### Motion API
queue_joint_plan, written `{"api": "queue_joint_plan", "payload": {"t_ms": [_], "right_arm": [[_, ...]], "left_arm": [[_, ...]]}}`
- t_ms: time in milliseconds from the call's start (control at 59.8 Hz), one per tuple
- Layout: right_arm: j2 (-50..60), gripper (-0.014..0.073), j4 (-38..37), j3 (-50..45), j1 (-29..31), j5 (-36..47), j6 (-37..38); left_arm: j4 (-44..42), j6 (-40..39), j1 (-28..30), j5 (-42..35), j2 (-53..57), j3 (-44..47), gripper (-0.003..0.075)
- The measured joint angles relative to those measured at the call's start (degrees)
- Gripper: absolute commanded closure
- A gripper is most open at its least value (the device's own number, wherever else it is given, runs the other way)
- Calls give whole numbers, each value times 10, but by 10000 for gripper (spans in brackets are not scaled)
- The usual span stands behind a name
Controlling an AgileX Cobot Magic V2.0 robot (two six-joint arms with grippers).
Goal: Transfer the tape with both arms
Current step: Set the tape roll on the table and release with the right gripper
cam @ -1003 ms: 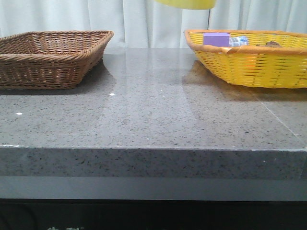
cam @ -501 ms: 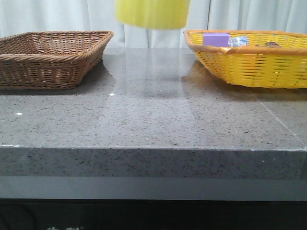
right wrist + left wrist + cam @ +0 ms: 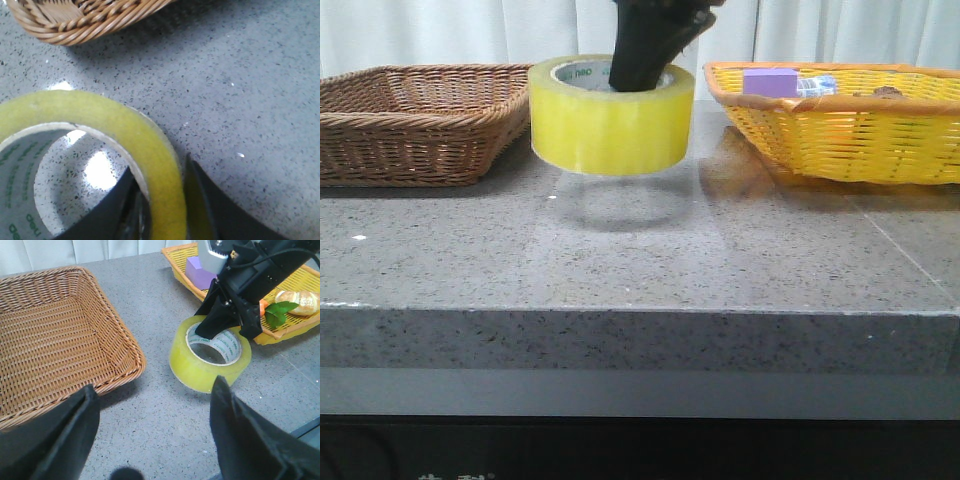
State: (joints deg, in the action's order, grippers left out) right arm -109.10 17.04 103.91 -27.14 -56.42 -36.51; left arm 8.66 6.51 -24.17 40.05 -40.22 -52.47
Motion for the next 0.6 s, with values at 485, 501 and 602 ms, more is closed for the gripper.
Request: {"api": "queue_joint_plan", "payload": {"t_ms": [485, 501, 602], "right_arm": [[-48, 272, 1, -1, 0, 9, -11], [-48, 254, 2, -1, 0, 9, -11], [-48, 146, 5, -1, 0, 15, -11]], "left_arm": [[0, 0, 0, 0, 0, 0, 248], [0, 0, 0, 0, 0, 0, 248], [0, 0, 0, 0, 0, 0, 248]]}}
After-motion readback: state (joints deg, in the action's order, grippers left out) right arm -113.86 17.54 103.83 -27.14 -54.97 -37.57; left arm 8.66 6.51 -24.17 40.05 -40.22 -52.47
